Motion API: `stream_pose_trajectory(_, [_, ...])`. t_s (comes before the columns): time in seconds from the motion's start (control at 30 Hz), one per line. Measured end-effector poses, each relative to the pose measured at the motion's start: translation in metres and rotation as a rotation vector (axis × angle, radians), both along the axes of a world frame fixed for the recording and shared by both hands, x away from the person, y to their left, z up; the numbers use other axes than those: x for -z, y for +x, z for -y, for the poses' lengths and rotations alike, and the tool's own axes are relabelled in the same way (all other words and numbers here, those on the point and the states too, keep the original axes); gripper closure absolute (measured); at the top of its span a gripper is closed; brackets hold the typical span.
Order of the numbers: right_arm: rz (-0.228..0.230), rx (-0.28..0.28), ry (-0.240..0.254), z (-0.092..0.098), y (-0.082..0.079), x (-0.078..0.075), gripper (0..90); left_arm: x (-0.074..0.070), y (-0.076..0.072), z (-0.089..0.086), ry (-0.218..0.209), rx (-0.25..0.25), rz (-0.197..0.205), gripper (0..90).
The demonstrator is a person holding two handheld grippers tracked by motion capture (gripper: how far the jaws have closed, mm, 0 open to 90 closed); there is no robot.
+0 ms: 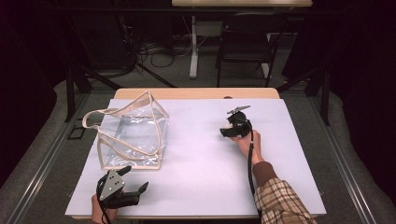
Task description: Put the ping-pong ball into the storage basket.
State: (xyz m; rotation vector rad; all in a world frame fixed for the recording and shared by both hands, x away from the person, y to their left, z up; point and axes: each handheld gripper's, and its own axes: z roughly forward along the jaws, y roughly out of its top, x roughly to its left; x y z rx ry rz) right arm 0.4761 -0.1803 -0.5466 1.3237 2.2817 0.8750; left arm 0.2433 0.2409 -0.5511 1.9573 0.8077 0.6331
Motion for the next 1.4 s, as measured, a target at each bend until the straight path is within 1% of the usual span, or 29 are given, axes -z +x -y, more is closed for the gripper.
stream_pose_trajectory(0.33, [-0.017,0.011,-0.015,-0.001,0.001,0.003,47.4,0.0,0.0,0.0,0.001,0.0,0.002,16.2])
stream_pose_trajectory(0.4, [-0.026,0.01,-0.023,-0.001,0.001,0.003,49.8,0.0,0.0,0.0,0.001,0.0,0.001,16.2])
stream_pose_trajectory(0.43, [-0.022,0.008,-0.022,-0.001,0.001,0.004,50.1,0.0,0.0,0.0,0.002,0.001,0.001,16.2])
stream_pose_trajectory(0.5, [-0.028,0.008,-0.033,-0.002,0.001,0.003,50.3,0.0,0.0,0.0,0.002,0.0,0.002,16.2])
stream_pose_trajectory(0.53, [-0.023,0.008,-0.027,-0.002,0.001,0.003,50.4,0.0,0.0,0.0,0.002,0.0,0.003,16.2])
stream_pose_trajectory(0.6, [-0.03,0.006,-0.039,-0.002,0.0,0.002,50.4,0.0,0.0,0.0,0.002,0.0,0.003,16.2])
stream_pose_trajectory(0.67, [-0.025,0.003,-0.038,-0.001,0.0,0.0,50.5,0.0,-0.001,0.0,0.004,-0.001,0.003,16.2])
stream_pose_trajectory(0.7, [-0.012,0.002,-0.028,-0.001,0.0,0.0,50.5,-0.001,-0.001,0.0,0.003,-0.001,0.003,16.2])
stream_pose_trajectory(0.73, [-0.009,0.0,-0.026,-0.001,-0.001,-0.001,50.5,-0.001,-0.001,0.0,0.005,-0.001,0.004,16.2])
stream_pose_trajectory(1.17, [0.006,-0.02,-0.044,-0.001,-0.007,-0.013,50.6,-0.001,-0.001,0.0,0.004,-0.002,0.004,16.2])
stream_pose_trajectory(1.37, [0.022,-0.042,-0.049,-0.003,-0.01,-0.019,50.6,-0.001,-0.001,0.0,0.003,-0.001,0.005,16.2])
stream_pose_trajectory(1.4, [0.019,-0.044,-0.049,-0.003,-0.011,-0.02,50.6,-0.001,-0.001,0.0,0.003,-0.002,0.005,16.2])
